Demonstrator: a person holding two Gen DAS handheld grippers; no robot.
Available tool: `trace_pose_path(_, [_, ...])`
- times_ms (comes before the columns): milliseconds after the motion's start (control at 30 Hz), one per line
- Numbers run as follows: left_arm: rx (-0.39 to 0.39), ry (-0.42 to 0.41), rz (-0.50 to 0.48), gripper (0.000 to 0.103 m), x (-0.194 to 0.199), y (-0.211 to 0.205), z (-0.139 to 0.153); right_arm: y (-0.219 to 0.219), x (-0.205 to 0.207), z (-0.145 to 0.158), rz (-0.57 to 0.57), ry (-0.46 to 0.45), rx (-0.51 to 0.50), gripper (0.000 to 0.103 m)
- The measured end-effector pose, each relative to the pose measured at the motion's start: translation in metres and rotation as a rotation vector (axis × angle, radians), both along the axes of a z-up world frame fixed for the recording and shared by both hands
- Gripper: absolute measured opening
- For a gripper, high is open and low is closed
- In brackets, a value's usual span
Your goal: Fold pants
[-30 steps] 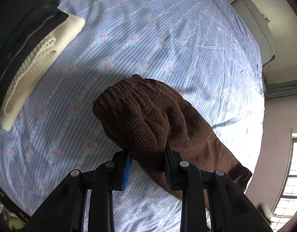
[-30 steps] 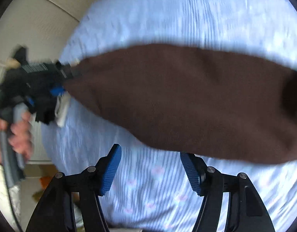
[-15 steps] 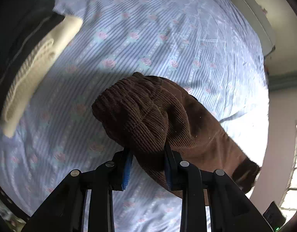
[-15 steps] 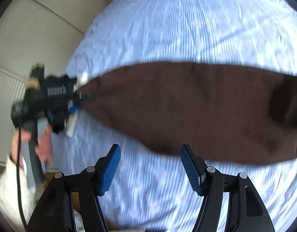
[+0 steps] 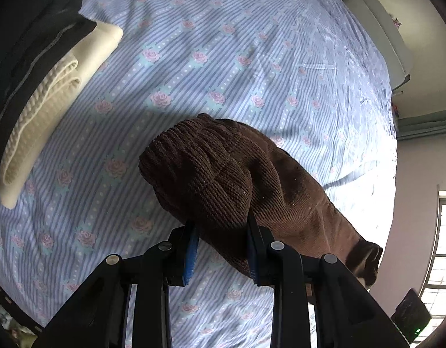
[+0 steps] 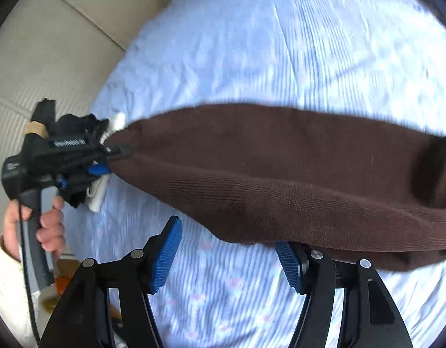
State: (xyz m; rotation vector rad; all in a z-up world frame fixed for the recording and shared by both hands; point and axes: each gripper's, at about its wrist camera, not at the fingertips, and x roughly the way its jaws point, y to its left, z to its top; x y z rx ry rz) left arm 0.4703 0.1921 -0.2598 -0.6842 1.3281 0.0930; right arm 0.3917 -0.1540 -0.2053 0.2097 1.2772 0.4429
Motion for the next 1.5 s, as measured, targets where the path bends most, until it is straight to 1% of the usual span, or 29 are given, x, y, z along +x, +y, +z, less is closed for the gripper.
trace_pose_path(33, [-0.002, 0.001, -0.001, 0.029, 0.001, 0.0, 0.0, 0.002, 0.004, -0.001, 0.0, 0.011, 0.001, 0.066])
trace_pose_path(100, [-0.006, 0.004, 0.002, 0.029, 0.001, 0.002, 0.0, 0.002, 0.008, -0.002, -0.005, -0.001, 0.024, 0.066])
trace_pose_path(167, [-0.016, 0.008, 0.006, 0.029, 0.001, 0.004, -0.001, 0.006, 0.011, -0.013, 0.006, 0.01, 0.011, 0.066])
trace_pose_path(267, [-0.019, 0.02, 0.011, 0.029, 0.001, 0.005, -0.004, 0.015, 0.014, -0.045, 0.0, 0.082, 0.005, 0.066])
trace_pose_path(300, [-0.017, 0.021, 0.01, 0.029, 0.0, 0.004, -0.005, 0.02, 0.015, -0.062, 0.008, 0.116, -0.003, 0.066])
trace_pose_path(400, [-0.021, 0.042, 0.003, 0.029, -0.001, 0.003, -0.011, 0.025, 0.013, -0.093, 0.035, 0.181, -0.013, 0.067])
trace_pose_path(467, [-0.007, 0.044, 0.001, 0.029, -0.004, 0.003, -0.013, 0.028, 0.013, -0.089, 0.042, 0.182, -0.031, 0.067])
trace_pose_path(500, [-0.006, 0.037, 0.005, 0.029, -0.006, 0.005, -0.013, 0.029, 0.012, -0.079, 0.05, 0.168, -0.019, 0.065])
trace_pose_path(567, [-0.003, 0.025, 0.017, 0.03, -0.01, 0.011, -0.012, 0.027, 0.007, -0.059, 0.075, 0.145, 0.042, 0.054])
trace_pose_path(633, [0.03, 0.025, 0.019, 0.032, -0.016, 0.016, -0.012, 0.027, -0.007, -0.048, 0.141, 0.158, 0.111, 0.052])
trace_pose_path(667, [0.061, 0.035, 0.007, 0.035, -0.02, 0.017, -0.014, 0.029, -0.013, -0.05, 0.174, 0.172, 0.108, 0.05])
trace_pose_path(733, [0.103, 0.071, -0.023, 0.041, -0.025, 0.017, -0.024, 0.033, -0.024, -0.073, 0.207, 0.242, 0.055, 0.046])
trace_pose_path(767, [0.128, 0.101, -0.036, 0.043, -0.028, 0.016, -0.033, 0.033, -0.027, -0.086, 0.202, 0.296, 0.054, 0.043])
trace_pose_path(800, [0.14, 0.12, -0.043, 0.045, -0.031, 0.016, -0.04, 0.033, -0.031, -0.096, 0.191, 0.343, 0.073, 0.043])
trace_pose_path(833, [0.15, 0.134, -0.046, 0.051, -0.032, 0.016, -0.045, 0.033, -0.035, -0.098, 0.18, 0.353, 0.073, 0.043])
trace_pose_path(867, [0.158, 0.152, -0.044, 0.055, -0.034, 0.017, -0.05, 0.033, -0.038, -0.095, 0.174, 0.339, 0.057, 0.043])
trace_pose_path(933, [0.164, 0.15, -0.05, 0.058, -0.037, 0.017, -0.049, 0.026, -0.045, -0.077, 0.141, 0.304, 0.052, 0.043])
trace_pose_path(967, [0.191, 0.146, -0.069, 0.06, -0.039, 0.015, -0.043, 0.021, -0.045, -0.069, 0.121, 0.3, 0.057, 0.043])
trace_pose_path(1033, [0.307, 0.119, -0.137, 0.063, -0.044, 0.004, -0.022, -0.003, -0.051, -0.039, 0.059, 0.234, 0.059, 0.045])
trace_pose_path(1067, [0.372, 0.094, -0.184, 0.064, -0.049, -0.004, -0.01, -0.013, -0.053, -0.026, 0.032, 0.193, 0.039, 0.048])
trace_pose_path(1100, [0.435, 0.056, -0.242, 0.065, -0.056, -0.016, 0.004, -0.03, -0.053, -0.005, -0.018, 0.131, 0.002, 0.051])
trace_pose_path(1167, [0.499, -0.017, -0.333, 0.07, -0.071, -0.039, 0.027, -0.061, -0.053, 0.023, -0.114, 0.03, -0.055, 0.07])
trace_pose_path(1200, [0.509, -0.057, -0.384, 0.07, -0.08, -0.054, 0.037, -0.085, -0.05, 0.039, -0.181, -0.04, -0.11, 0.074])
trace_pose_path(1233, [0.508, -0.08, -0.418, 0.07, -0.085, -0.064, 0.042, -0.107, -0.048, 0.05, -0.243, -0.098, -0.172, 0.081])
trace_pose_path(1267, [0.502, -0.099, -0.452, 0.07, -0.089, -0.078, 0.046, -0.127, -0.043, 0.056, -0.295, -0.139, -0.227, 0.087])
trace_pose_path(1333, [0.488, -0.126, -0.505, 0.07, -0.094, -0.106, 0.046, -0.163, -0.031, 0.058, -0.364, -0.162, -0.283, 0.087])
trace_pose_path(1400, [0.478, -0.127, -0.552, 0.07, -0.091, -0.134, 0.041, -0.198, -0.013, 0.049, -0.428, -0.157, -0.26, 0.087])
trace_pose_path(1500, [0.436, -0.141, -0.594, 0.07, -0.079, -0.175, 0.04, -0.232, 0.016, 0.027, -0.501, -0.119, -0.194, 0.087])
